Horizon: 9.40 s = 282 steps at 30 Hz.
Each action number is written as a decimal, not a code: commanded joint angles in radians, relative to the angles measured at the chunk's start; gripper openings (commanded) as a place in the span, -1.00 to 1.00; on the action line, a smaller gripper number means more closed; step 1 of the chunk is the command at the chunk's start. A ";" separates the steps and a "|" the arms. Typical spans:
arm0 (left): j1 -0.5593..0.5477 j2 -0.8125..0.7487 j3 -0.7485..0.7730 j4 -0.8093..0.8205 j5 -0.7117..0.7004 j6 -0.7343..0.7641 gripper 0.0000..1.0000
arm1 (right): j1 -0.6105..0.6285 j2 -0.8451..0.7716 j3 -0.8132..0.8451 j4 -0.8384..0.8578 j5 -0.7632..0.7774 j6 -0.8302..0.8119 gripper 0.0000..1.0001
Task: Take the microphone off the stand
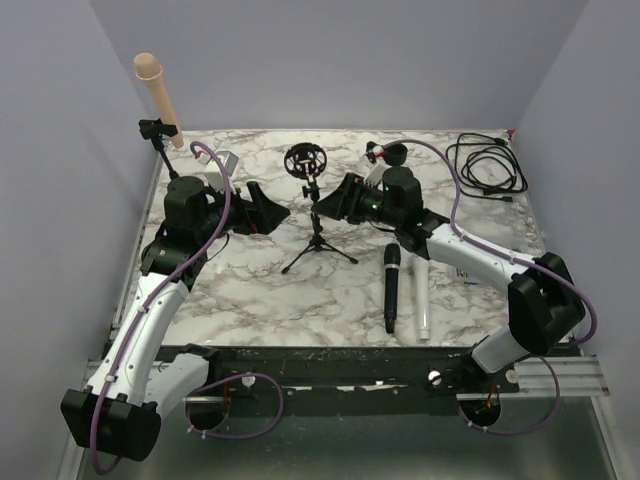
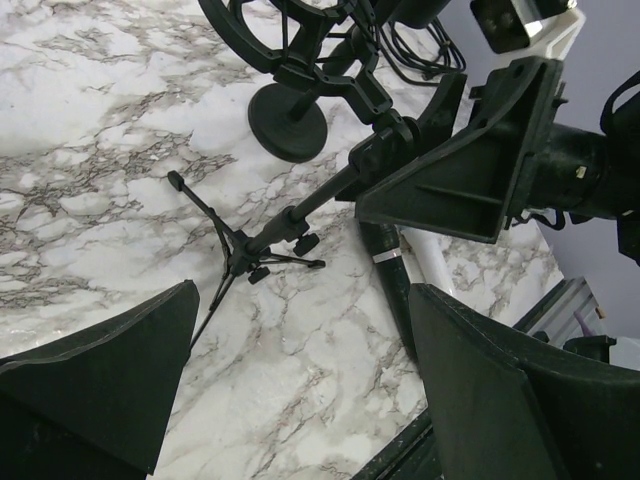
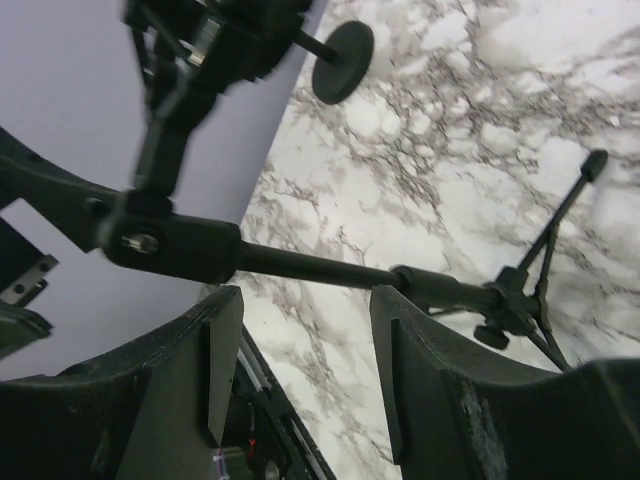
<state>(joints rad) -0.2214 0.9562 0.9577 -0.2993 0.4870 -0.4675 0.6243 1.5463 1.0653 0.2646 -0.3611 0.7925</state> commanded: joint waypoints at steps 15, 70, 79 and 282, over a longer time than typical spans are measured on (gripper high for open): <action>0.007 -0.007 -0.025 0.049 0.023 -0.002 0.76 | 0.001 -0.027 -0.149 0.031 0.039 -0.017 0.47; 0.007 -0.027 -0.045 0.067 0.013 -0.008 0.76 | 0.361 0.202 0.184 -0.441 0.952 -0.368 -0.99; 0.007 -0.055 -0.051 0.057 -0.046 -0.006 0.76 | 0.455 0.295 0.314 -0.506 1.260 -0.568 -0.95; -0.439 0.053 0.268 -0.041 -0.922 0.360 -1.00 | 0.242 -0.517 -0.250 -0.194 0.514 -0.374 1.00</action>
<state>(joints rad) -0.5426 1.0000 1.2095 -0.3538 -0.4194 -0.0559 0.8688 1.0298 0.8024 0.0799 0.1589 0.4187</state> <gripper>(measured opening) 0.370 0.998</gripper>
